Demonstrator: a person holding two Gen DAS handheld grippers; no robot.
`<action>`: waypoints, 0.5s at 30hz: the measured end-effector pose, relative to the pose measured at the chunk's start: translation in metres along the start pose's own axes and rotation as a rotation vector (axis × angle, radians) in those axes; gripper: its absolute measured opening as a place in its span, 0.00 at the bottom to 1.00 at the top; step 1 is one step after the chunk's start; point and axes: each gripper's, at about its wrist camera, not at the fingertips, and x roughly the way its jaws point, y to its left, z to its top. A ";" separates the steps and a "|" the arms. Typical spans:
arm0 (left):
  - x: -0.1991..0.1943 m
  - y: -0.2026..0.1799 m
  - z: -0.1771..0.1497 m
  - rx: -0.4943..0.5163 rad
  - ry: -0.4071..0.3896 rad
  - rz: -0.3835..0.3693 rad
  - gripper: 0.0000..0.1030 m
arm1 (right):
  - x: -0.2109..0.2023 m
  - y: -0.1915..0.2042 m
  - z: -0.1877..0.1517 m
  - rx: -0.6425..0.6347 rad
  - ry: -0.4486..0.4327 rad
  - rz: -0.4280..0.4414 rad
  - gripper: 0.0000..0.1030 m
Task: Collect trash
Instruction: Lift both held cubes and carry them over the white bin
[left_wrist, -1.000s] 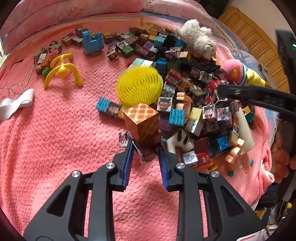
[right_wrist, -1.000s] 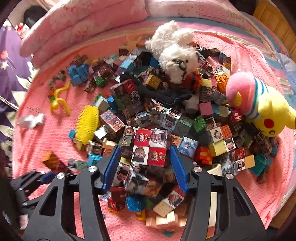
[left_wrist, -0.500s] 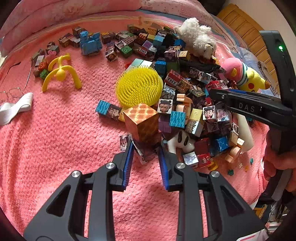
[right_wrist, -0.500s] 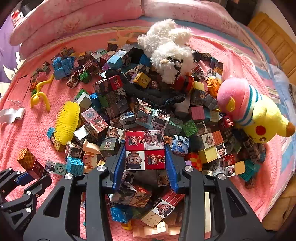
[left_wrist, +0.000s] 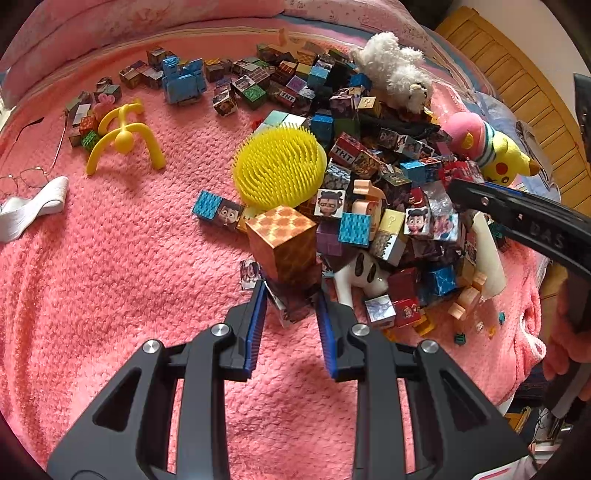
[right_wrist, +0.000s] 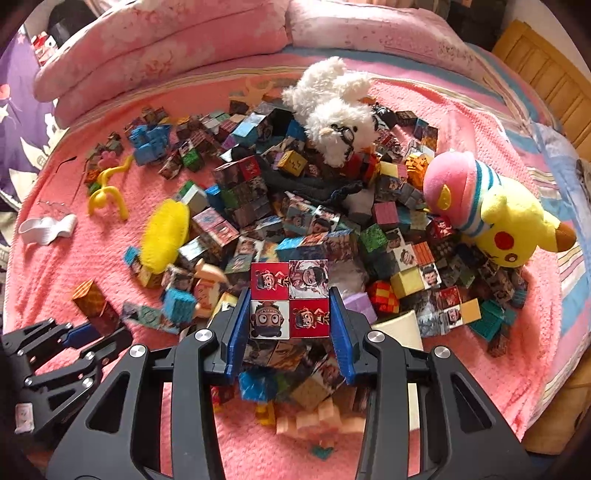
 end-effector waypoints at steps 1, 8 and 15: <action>-0.001 -0.001 0.001 0.003 -0.001 -0.001 0.25 | -0.002 0.000 -0.001 0.003 0.002 0.004 0.38; -0.014 -0.011 0.008 0.036 -0.021 0.002 0.25 | -0.022 0.005 -0.002 0.014 -0.008 0.026 0.38; -0.034 -0.029 0.017 0.085 -0.057 -0.001 0.25 | -0.052 -0.002 -0.003 0.035 -0.053 0.028 0.38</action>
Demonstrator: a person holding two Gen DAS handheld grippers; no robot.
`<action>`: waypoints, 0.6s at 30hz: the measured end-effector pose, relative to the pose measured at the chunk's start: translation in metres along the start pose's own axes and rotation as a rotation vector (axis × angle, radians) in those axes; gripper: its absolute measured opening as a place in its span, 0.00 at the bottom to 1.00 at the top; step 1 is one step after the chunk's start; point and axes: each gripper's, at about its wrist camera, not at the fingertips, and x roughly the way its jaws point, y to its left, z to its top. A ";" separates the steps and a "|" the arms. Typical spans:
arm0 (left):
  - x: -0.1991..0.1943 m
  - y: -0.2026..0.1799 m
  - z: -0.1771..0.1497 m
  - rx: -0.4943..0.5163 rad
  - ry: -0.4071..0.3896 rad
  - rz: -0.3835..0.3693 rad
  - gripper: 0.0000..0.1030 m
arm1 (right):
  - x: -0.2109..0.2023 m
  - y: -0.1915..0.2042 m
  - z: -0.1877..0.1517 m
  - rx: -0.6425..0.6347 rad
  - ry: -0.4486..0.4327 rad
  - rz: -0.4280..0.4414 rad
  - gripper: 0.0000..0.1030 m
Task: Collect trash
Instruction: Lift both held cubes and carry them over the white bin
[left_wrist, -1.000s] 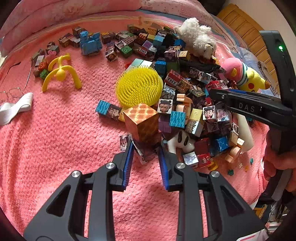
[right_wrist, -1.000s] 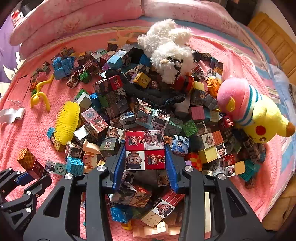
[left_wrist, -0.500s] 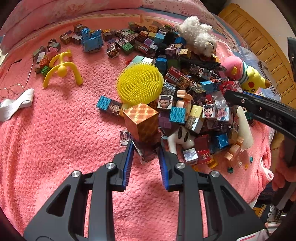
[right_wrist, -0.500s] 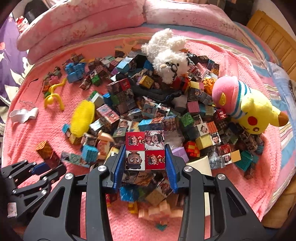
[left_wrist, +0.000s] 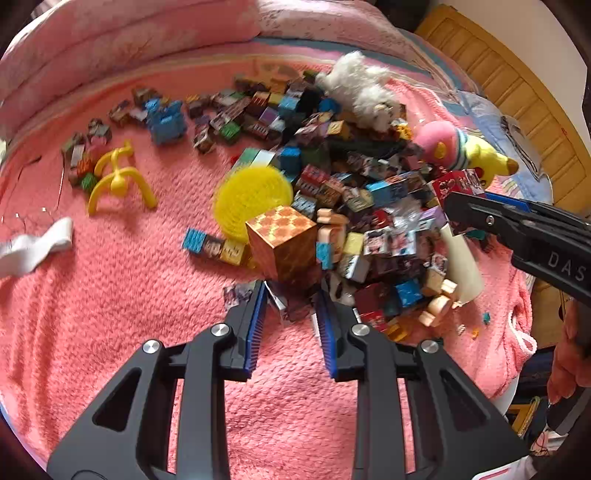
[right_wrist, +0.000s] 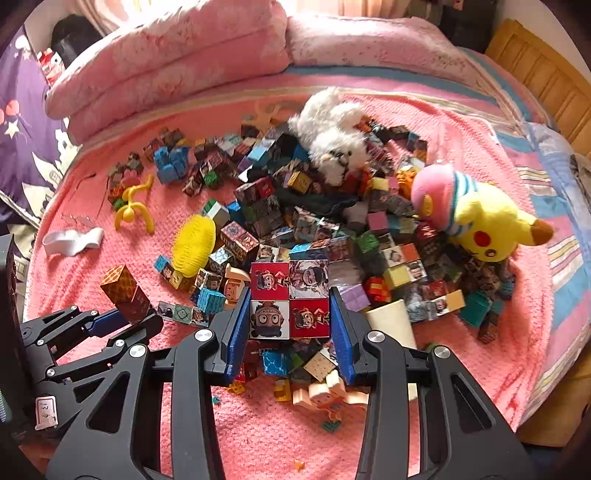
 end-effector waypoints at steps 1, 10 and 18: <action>-0.003 -0.003 0.001 0.007 -0.006 -0.001 0.25 | -0.005 -0.002 -0.001 0.005 -0.008 -0.005 0.38; -0.035 -0.051 0.022 0.128 -0.069 -0.037 0.25 | -0.066 -0.047 -0.018 0.119 -0.097 -0.053 0.38; -0.060 -0.143 0.031 0.327 -0.109 -0.145 0.25 | -0.138 -0.120 -0.065 0.300 -0.170 -0.167 0.38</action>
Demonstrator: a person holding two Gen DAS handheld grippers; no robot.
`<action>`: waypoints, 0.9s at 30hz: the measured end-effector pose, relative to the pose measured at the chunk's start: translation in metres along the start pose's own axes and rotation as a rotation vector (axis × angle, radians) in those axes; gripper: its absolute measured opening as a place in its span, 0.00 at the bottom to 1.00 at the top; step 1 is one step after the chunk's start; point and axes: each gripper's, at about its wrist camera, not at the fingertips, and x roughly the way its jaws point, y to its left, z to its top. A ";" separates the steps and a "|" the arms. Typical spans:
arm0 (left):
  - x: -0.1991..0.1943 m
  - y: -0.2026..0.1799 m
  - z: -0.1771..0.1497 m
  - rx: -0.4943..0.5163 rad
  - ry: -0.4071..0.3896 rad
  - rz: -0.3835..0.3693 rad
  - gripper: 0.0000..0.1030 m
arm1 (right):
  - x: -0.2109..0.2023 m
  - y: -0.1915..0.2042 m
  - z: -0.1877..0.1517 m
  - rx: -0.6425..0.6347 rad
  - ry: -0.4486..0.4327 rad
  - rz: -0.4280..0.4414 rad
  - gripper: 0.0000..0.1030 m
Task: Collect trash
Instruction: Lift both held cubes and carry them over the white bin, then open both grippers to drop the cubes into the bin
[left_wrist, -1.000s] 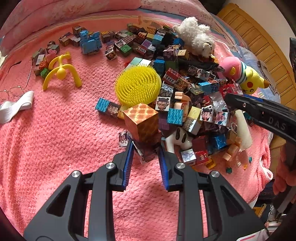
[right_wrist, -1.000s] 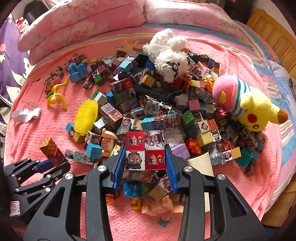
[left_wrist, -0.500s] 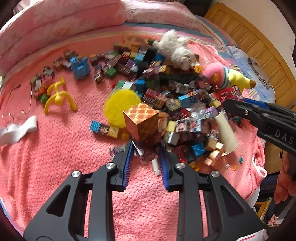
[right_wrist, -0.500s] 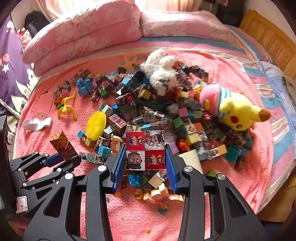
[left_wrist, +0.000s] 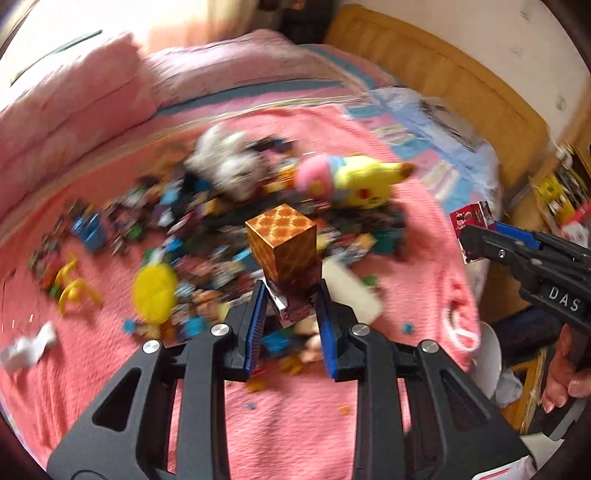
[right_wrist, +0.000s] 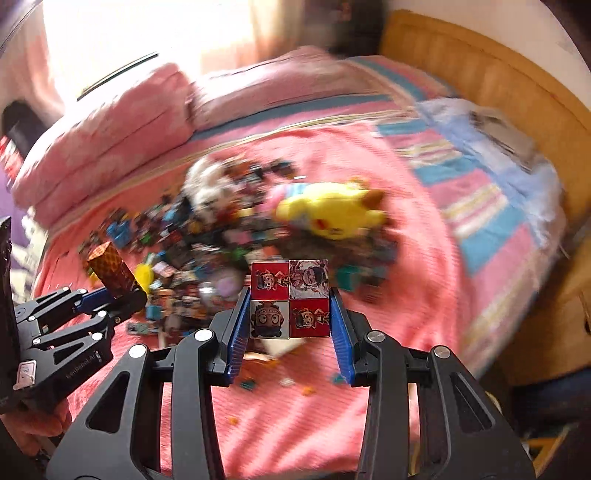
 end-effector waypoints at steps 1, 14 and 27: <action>-0.001 -0.012 0.003 0.025 -0.002 -0.016 0.25 | -0.008 -0.012 -0.003 0.021 -0.007 -0.016 0.38; 0.010 -0.222 0.015 0.371 0.038 -0.314 0.25 | -0.118 -0.194 -0.102 0.401 -0.049 -0.336 0.38; 0.062 -0.396 -0.048 0.643 0.190 -0.473 0.25 | -0.135 -0.297 -0.217 0.664 0.049 -0.466 0.38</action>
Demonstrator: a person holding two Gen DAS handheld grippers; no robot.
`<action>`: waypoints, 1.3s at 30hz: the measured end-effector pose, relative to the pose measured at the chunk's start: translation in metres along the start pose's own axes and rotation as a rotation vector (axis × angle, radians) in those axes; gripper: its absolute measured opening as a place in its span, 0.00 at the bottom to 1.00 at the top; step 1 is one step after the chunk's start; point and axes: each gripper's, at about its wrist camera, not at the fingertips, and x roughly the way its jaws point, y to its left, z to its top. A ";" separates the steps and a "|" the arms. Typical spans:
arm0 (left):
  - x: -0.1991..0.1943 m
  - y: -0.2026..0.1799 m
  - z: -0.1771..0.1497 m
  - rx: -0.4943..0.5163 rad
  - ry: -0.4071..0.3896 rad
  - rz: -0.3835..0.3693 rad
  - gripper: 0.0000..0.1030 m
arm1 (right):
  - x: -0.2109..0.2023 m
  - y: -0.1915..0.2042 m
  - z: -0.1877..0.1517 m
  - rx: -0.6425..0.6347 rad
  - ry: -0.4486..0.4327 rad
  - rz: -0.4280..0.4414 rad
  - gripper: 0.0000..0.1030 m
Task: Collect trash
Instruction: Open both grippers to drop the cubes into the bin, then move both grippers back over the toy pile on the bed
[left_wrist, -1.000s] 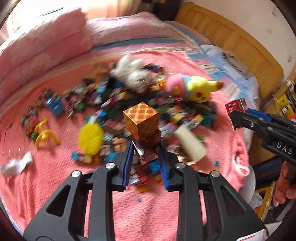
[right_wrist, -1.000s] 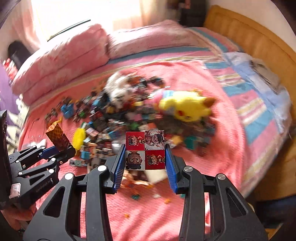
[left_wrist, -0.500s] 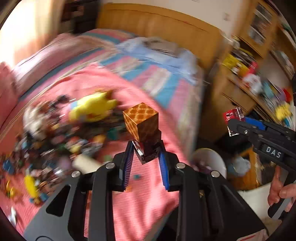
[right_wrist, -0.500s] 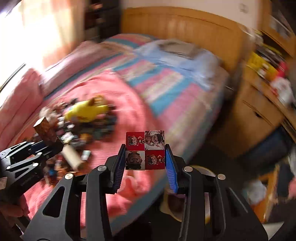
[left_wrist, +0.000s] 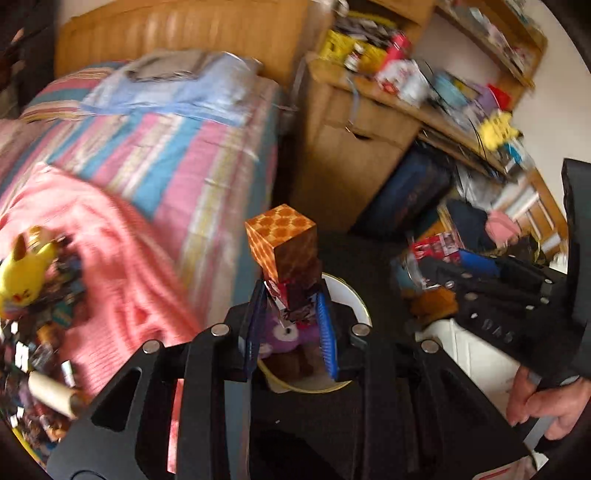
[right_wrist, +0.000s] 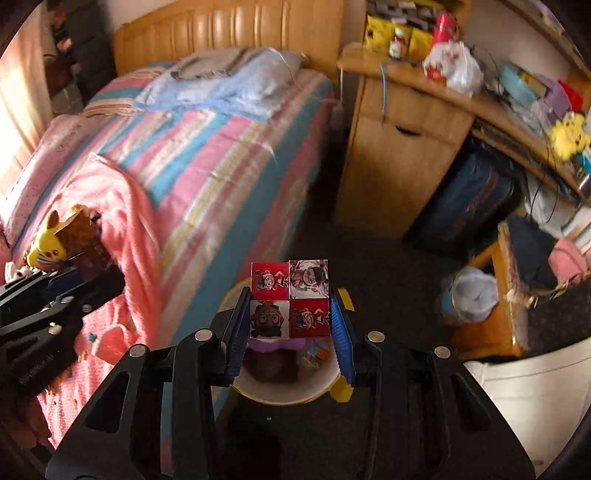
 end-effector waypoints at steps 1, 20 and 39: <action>0.012 -0.005 0.000 0.009 0.023 -0.008 0.25 | 0.008 -0.004 -0.002 0.003 0.013 -0.006 0.38; 0.051 0.043 -0.032 -0.121 0.125 0.057 0.62 | 0.079 -0.003 -0.012 0.007 0.194 -0.002 0.56; -0.122 0.211 -0.222 -0.758 0.014 0.447 0.61 | 0.058 0.302 -0.042 -0.678 0.191 0.429 0.56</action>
